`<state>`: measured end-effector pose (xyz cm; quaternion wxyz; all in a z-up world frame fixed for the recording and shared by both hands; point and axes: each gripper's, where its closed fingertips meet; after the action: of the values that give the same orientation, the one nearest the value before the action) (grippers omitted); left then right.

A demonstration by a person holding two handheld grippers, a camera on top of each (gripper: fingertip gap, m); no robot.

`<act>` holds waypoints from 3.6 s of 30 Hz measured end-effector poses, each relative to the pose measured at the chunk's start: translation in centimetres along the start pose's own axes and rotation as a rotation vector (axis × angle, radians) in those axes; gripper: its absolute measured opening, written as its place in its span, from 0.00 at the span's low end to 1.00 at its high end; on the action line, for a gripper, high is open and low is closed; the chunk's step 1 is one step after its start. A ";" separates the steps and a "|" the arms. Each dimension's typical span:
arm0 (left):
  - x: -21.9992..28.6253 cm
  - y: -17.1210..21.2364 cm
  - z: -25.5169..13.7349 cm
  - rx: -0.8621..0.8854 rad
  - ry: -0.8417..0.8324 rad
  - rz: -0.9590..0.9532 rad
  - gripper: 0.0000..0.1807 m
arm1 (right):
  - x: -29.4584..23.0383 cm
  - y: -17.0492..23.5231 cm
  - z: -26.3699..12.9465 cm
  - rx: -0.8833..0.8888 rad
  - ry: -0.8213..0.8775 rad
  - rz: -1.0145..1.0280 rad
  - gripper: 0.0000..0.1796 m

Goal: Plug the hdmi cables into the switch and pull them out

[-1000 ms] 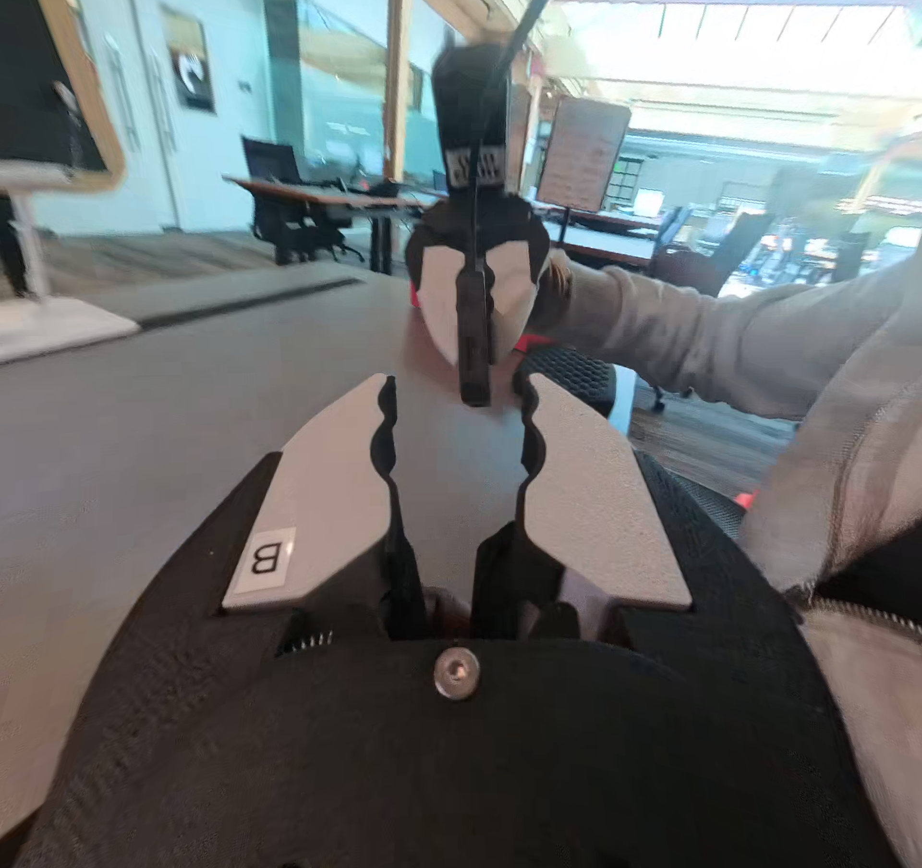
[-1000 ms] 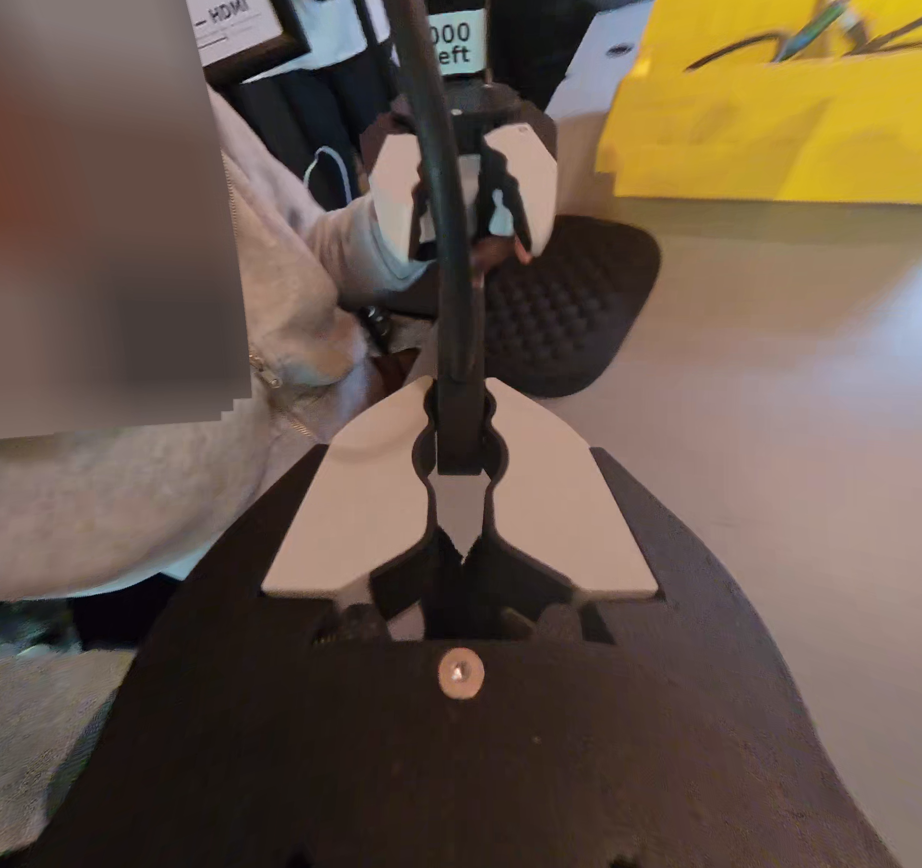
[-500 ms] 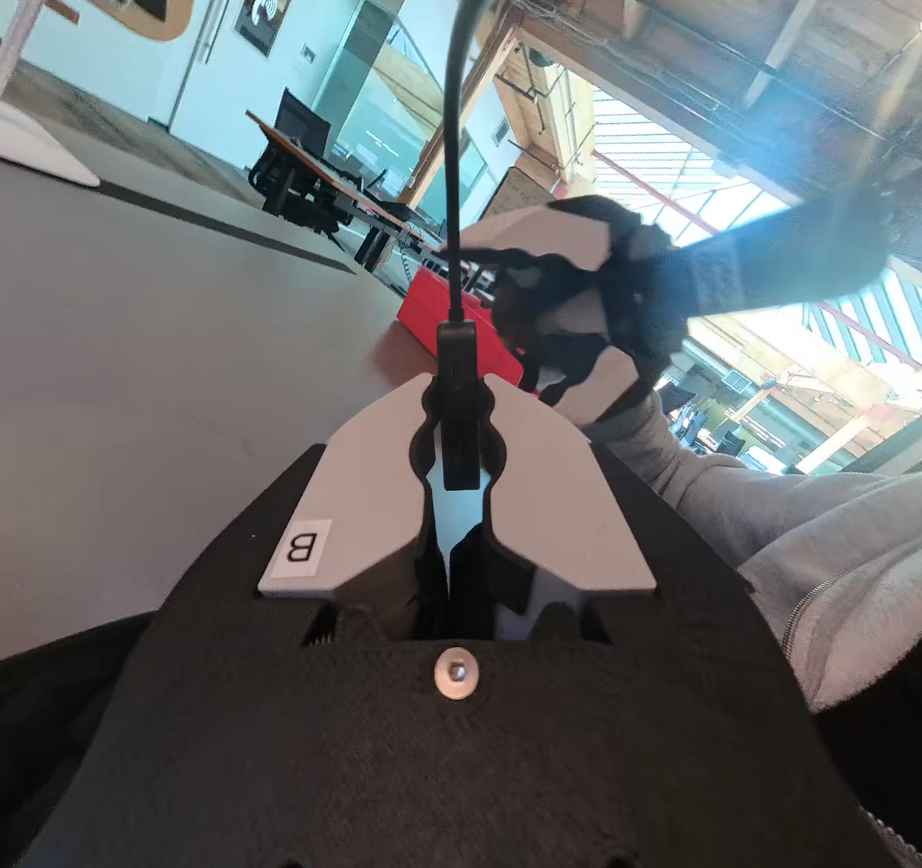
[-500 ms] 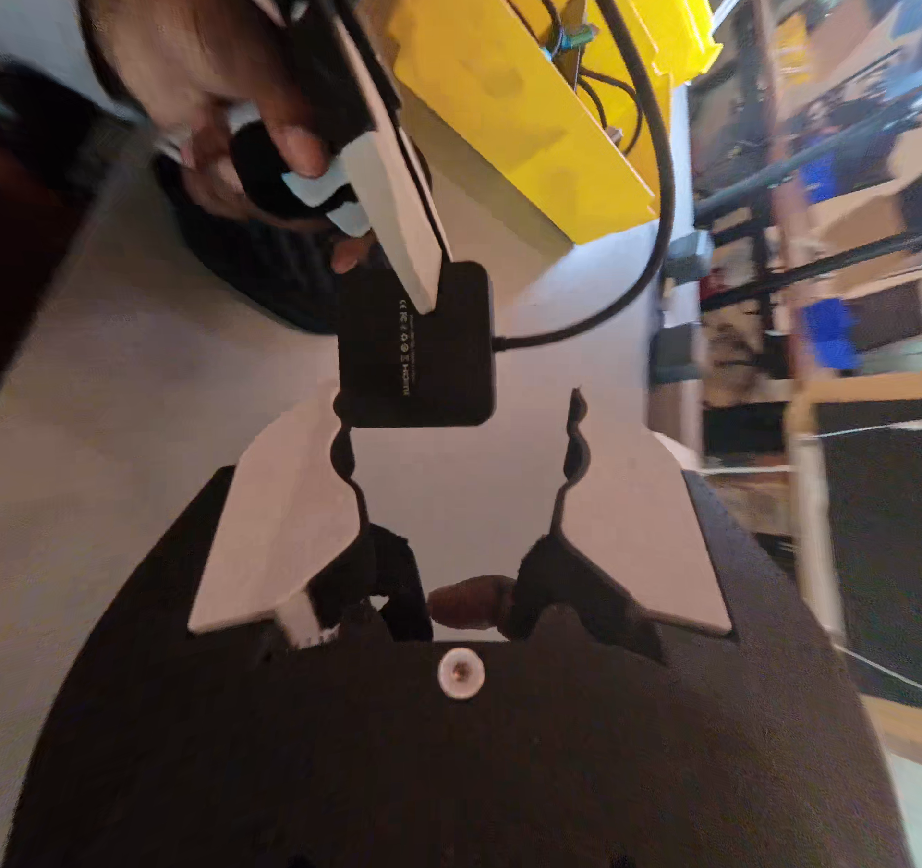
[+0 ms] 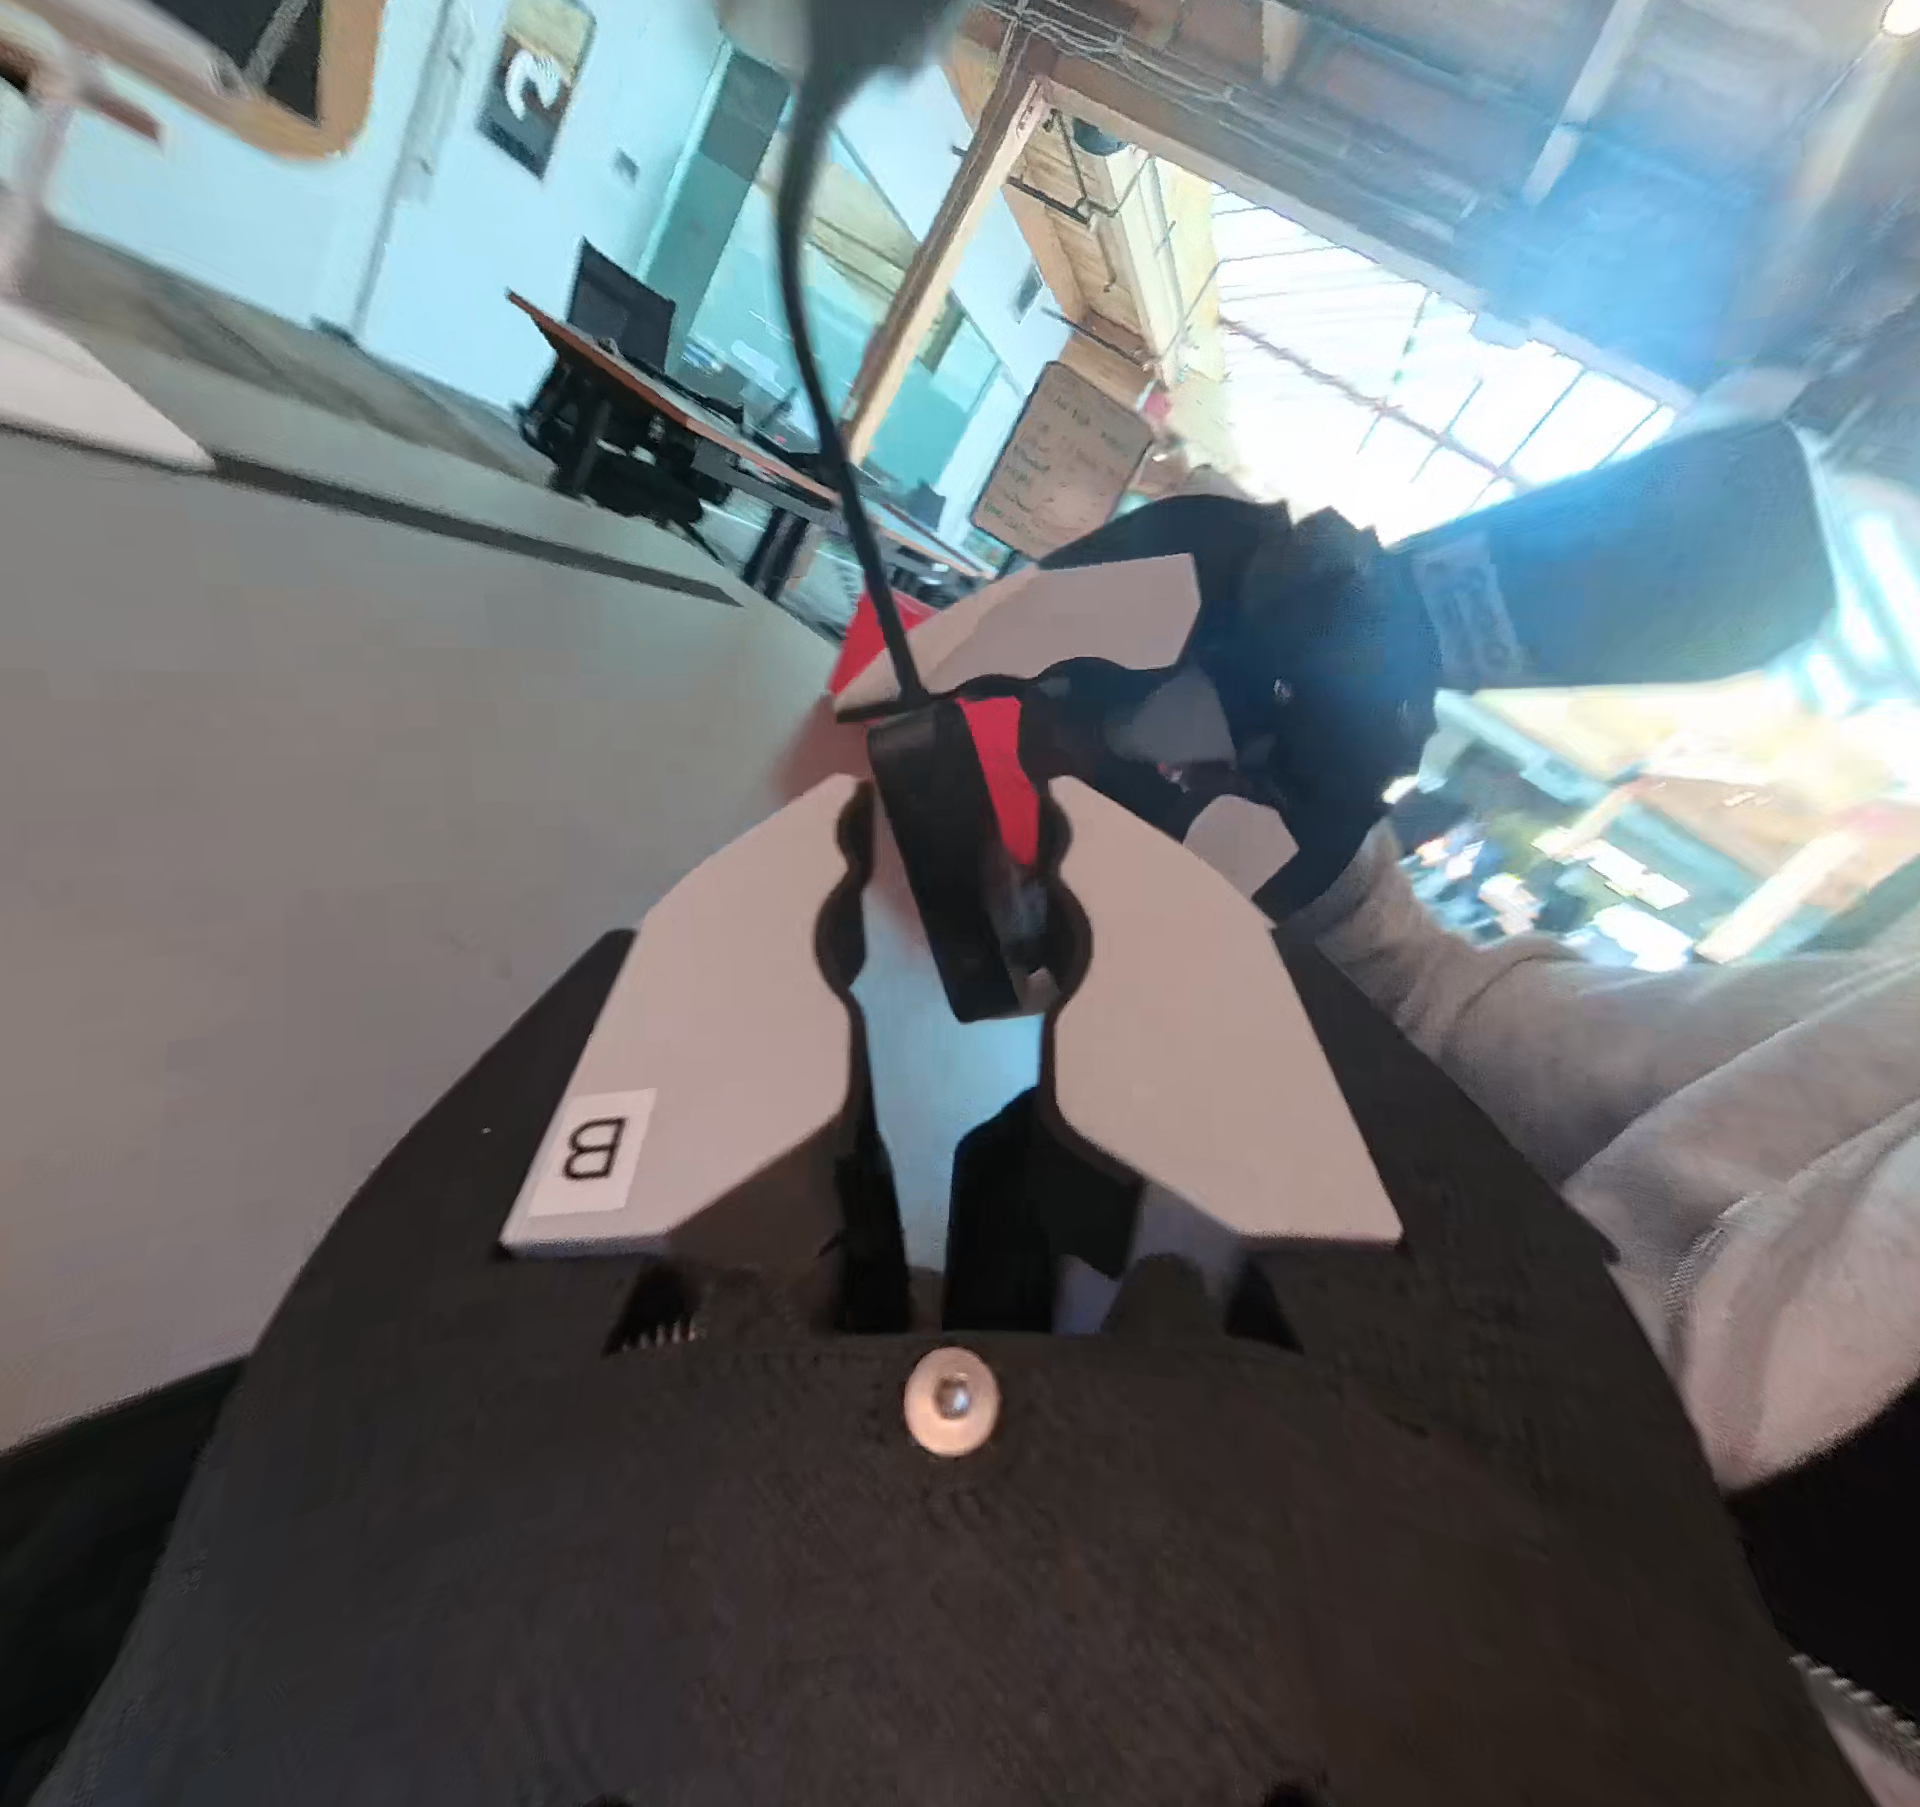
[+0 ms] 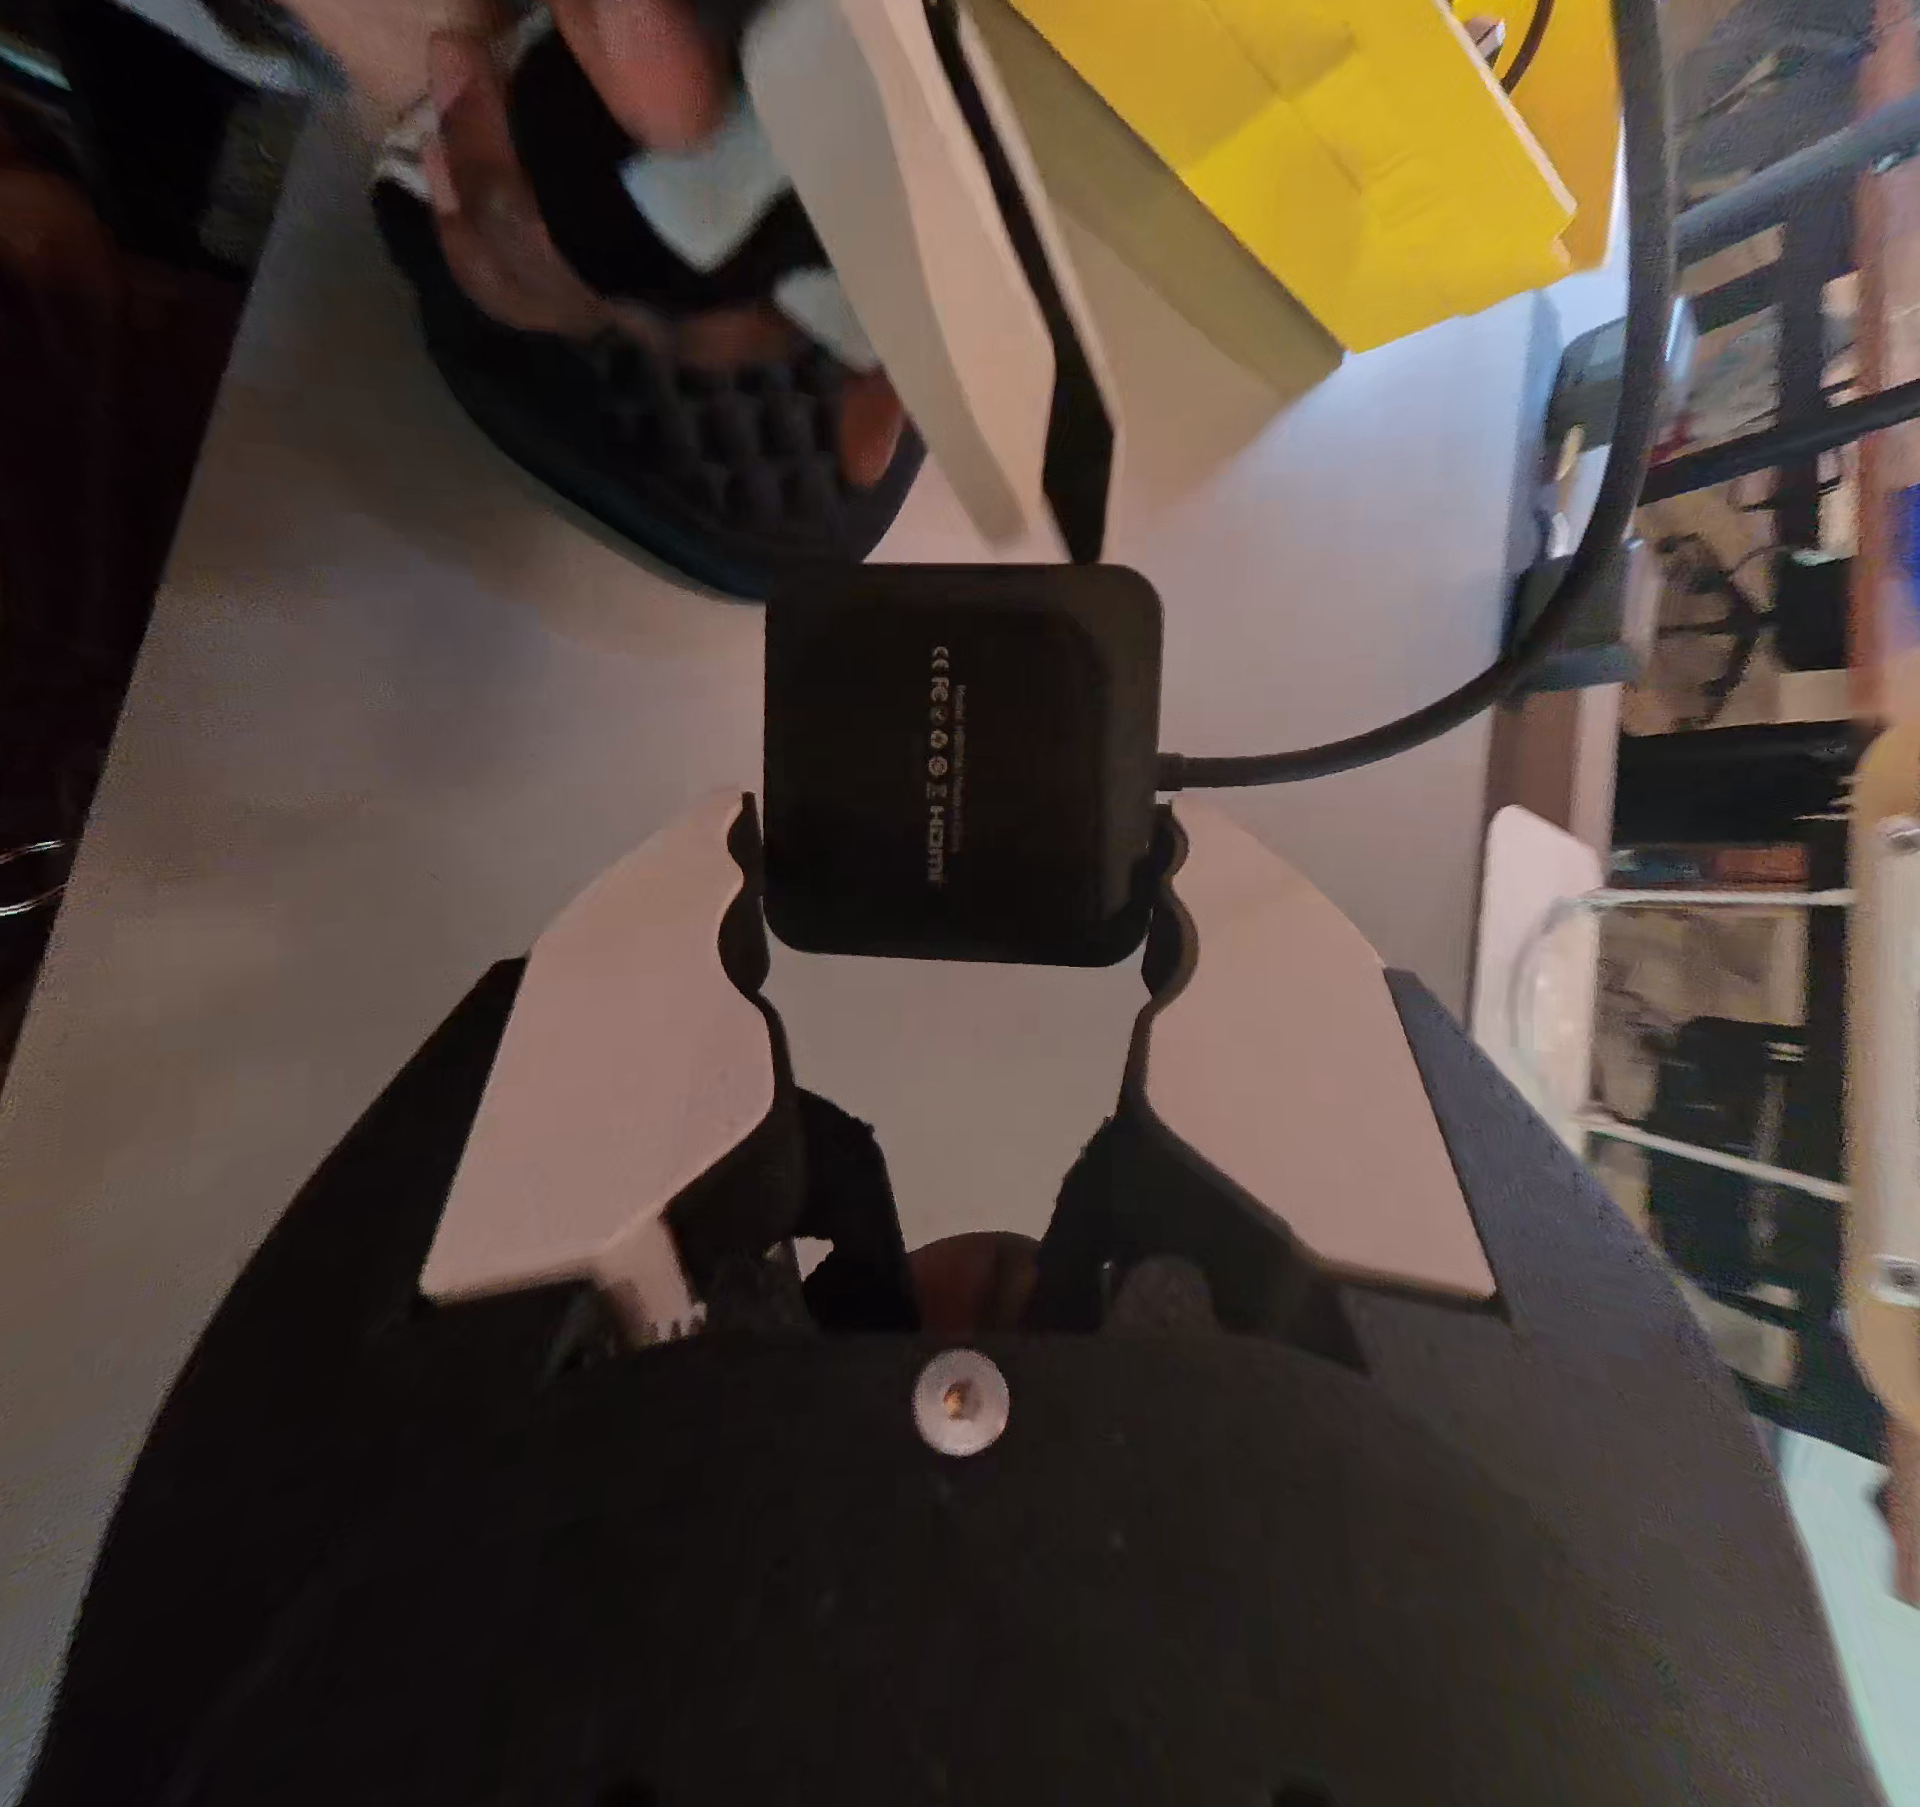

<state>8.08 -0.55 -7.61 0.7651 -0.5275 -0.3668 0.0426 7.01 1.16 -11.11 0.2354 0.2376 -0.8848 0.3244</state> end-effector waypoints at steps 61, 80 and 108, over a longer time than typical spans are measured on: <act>-20.3 -19.7 -28.9 -0.665 -1.380 1.050 0.03 | 3.4 9.0 -4.9 0.633 0.149 0.606 0.33; -5.5 -11.2 -5.4 -0.158 -1.035 1.263 0.04 | 3.9 -7.6 -6.8 0.788 0.620 0.163 0.27; -0.5 -0.2 -1.3 -0.138 -0.362 1.260 0.19 | 1.6 -4.3 -2.8 0.702 0.406 0.367 0.12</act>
<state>8.43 -1.87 -7.97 0.4844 -0.6738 -0.1125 0.5465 8.99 -0.20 -6.35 0.2479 0.0735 -0.6843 0.6818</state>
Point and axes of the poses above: each gripper's, where its closed fingertips meet, z out along the fingers, y out of its underside, x = y × z across the jaws
